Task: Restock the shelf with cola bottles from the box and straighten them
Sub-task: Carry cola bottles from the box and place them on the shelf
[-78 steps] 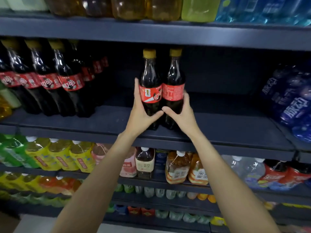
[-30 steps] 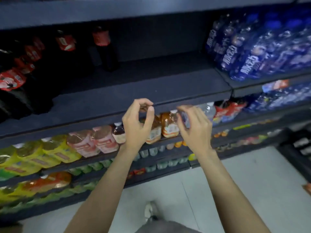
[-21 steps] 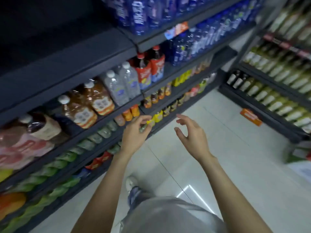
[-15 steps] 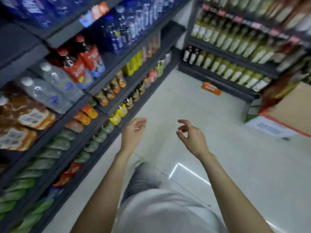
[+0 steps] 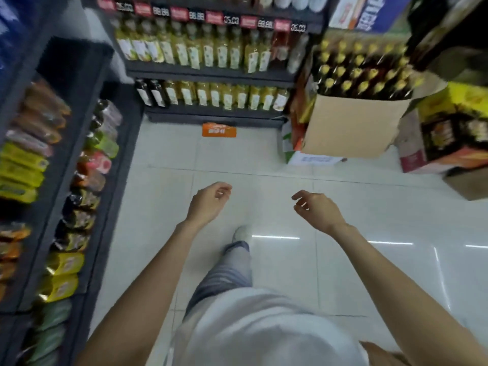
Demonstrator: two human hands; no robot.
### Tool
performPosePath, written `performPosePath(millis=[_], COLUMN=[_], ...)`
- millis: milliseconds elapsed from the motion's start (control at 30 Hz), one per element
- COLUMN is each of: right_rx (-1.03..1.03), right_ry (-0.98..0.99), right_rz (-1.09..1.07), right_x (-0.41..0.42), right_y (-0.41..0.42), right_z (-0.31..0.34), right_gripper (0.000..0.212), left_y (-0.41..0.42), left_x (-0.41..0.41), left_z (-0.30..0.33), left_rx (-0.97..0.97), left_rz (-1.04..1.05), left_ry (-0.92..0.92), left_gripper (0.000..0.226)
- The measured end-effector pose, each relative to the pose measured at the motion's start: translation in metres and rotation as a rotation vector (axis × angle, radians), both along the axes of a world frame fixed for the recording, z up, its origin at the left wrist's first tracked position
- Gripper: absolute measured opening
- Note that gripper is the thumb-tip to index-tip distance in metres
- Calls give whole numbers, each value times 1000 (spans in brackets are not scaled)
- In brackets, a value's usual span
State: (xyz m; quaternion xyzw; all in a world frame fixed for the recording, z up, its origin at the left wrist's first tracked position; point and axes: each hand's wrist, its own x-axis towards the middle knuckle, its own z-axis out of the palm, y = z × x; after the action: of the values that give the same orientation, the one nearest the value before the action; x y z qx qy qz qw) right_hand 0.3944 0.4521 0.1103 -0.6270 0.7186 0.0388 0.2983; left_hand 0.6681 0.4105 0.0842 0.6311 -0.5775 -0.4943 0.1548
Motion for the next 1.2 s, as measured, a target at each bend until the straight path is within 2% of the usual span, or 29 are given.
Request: performPosePath(millis=[133,267,367,533,667,733,833,933,1033,1133,1200], right_rx=[-44,-133,-187,-324,-388,-356,-280,-157,14,118,146], right_ry=[-11,-22,-60,-94,-92,-71,-17,91,214,315,331], right_rz=[-89,-147,-200,-137,-83,-58,79,361,640,818,890], right_x=[-75,-158,-225,-342,-427,-464,-504,-524,-533,-534,-533], right_y=[-75,-146,-199,-288,-362,-395,-439,-475,-507,-527,-534], right_z=[4,8,4,-17,-28,-38,-59,-84,-115,-139,-148], right_gripper=[24,23,22,24,25,28,34,46,62,76,80], left_y=[-91,-168,-223,-303,-357,-379,-408,-437,-464,-481,-484], left_x=[-80,-153,-215,-336,-434,-476,-525,-557,-578,-593,-602], left_z=[12,8,5,-5,-28,-43,-63,-83,-101,-113,-119], left_rx=[-77,-65,-73,-130,-42,-72,-247,-433,-421,-506,-534], left_rz=[-31,-143,-152,-155,-137,-106,-123,-350,-612,-896,-991], left_ry=[159,168,174,163,168,90,-88,-364,-579,-883,-961], left_gripper=[21,22,20,20,21,23,33,50,66,61,64])
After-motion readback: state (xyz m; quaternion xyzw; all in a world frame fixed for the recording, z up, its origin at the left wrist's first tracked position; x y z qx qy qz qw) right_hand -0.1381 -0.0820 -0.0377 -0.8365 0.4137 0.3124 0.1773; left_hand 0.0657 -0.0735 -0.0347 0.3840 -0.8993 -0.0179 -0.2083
